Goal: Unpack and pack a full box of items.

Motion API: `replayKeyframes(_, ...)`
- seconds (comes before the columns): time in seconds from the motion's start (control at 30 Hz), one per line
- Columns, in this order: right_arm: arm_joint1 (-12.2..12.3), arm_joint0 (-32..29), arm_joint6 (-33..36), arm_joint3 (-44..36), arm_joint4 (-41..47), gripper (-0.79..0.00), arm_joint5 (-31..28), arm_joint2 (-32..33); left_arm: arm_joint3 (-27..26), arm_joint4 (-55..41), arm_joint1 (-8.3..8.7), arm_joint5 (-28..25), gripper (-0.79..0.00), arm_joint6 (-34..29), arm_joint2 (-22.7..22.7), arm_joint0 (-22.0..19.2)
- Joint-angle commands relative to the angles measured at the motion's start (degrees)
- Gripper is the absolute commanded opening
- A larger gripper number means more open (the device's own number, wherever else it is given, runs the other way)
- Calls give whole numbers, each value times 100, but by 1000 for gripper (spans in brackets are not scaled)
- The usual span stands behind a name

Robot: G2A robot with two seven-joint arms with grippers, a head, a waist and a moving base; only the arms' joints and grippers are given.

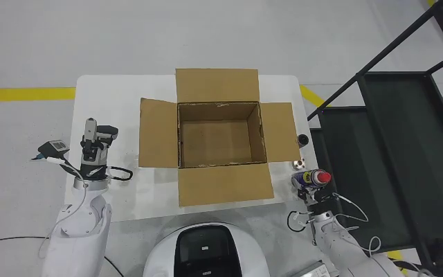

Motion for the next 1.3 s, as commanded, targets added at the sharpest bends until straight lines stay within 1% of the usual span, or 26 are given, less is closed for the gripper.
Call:
replayKeyframes(0.0,4,-3,-12,13,20,0,-13,1,0,0,0,0,0,1,0,0)
replayKeyframes(0.13,30,-55,-208,-1,33,0,-17,5,0,0,0,0,0,1,0,0)
replayKeyframes(0.23,57,-98,-382,-54,84,0,-126,27,0,0,0,0,0,1,0,0)
replayKeyframes(0.63,127,-185,-392,-97,176,0,-117,58,0,0,0,0,0,1,0,0)
replayKeyframes(0.97,274,-729,-583,-843,58,0,73,-31,0,0,0,0,0,1,0,0)
replayKeyframes(1.27,432,-1170,-743,-1418,148,0,234,-60,0,0,0,0,0,1,0,0)
